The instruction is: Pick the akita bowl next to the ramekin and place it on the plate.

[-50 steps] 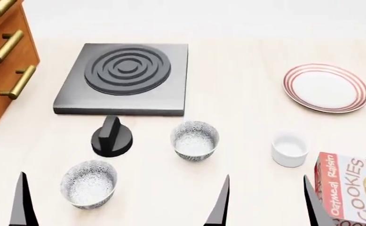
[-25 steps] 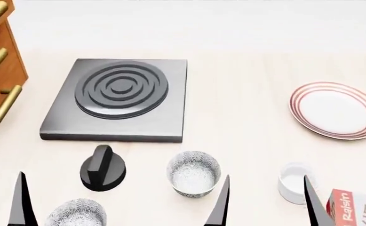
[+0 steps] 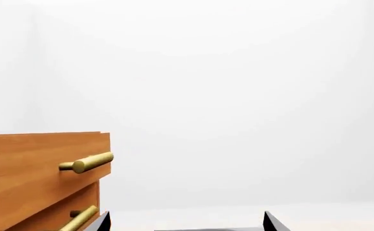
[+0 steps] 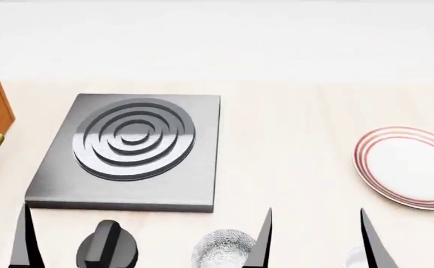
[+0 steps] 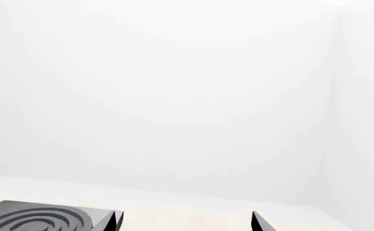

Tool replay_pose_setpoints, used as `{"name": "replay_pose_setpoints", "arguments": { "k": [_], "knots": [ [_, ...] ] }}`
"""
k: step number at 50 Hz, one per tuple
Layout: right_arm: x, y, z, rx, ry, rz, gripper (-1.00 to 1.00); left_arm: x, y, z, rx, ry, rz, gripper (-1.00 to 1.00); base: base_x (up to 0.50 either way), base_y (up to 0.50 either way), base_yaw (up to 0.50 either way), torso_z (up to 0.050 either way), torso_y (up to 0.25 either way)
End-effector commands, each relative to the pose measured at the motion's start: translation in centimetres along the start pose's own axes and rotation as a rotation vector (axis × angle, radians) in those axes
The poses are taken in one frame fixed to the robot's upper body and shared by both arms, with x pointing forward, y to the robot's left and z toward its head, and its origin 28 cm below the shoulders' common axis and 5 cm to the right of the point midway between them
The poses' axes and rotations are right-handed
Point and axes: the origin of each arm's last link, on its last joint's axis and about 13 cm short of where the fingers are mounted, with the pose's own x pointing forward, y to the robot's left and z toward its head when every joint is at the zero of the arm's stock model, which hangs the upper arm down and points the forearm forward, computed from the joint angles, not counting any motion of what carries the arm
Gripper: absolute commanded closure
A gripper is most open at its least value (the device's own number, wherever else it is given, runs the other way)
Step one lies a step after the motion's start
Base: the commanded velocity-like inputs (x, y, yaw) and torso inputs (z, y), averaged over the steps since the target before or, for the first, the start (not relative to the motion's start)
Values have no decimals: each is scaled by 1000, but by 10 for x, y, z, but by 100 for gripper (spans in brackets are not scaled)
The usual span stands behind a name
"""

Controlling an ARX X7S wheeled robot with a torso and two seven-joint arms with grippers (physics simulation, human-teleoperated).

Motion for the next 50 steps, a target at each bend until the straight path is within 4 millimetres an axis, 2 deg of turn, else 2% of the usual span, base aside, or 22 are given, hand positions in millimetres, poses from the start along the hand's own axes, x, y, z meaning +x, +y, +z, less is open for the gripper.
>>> {"name": "replay_pose_setpoints", "arguments": {
  "k": [1,17,34,50],
  "knots": [
    [0,0,0,0,2,1,-100,0,0,0,-1,3,1,-100,316,0,0,0,0],
    [1,1,-1,-20,5,-12,-100,0,0,-1,-1,3,1,-100,309,0,0,0,0],
    [0,2,-2,-19,12,1,-100,-1,0,0,6,1,0,-100,0,0,0,0,0],
    [1,2,-3,-15,15,4,-100,0,0,-2,8,8,-3,-100,0,0,0,0,-114]
  ]
}}
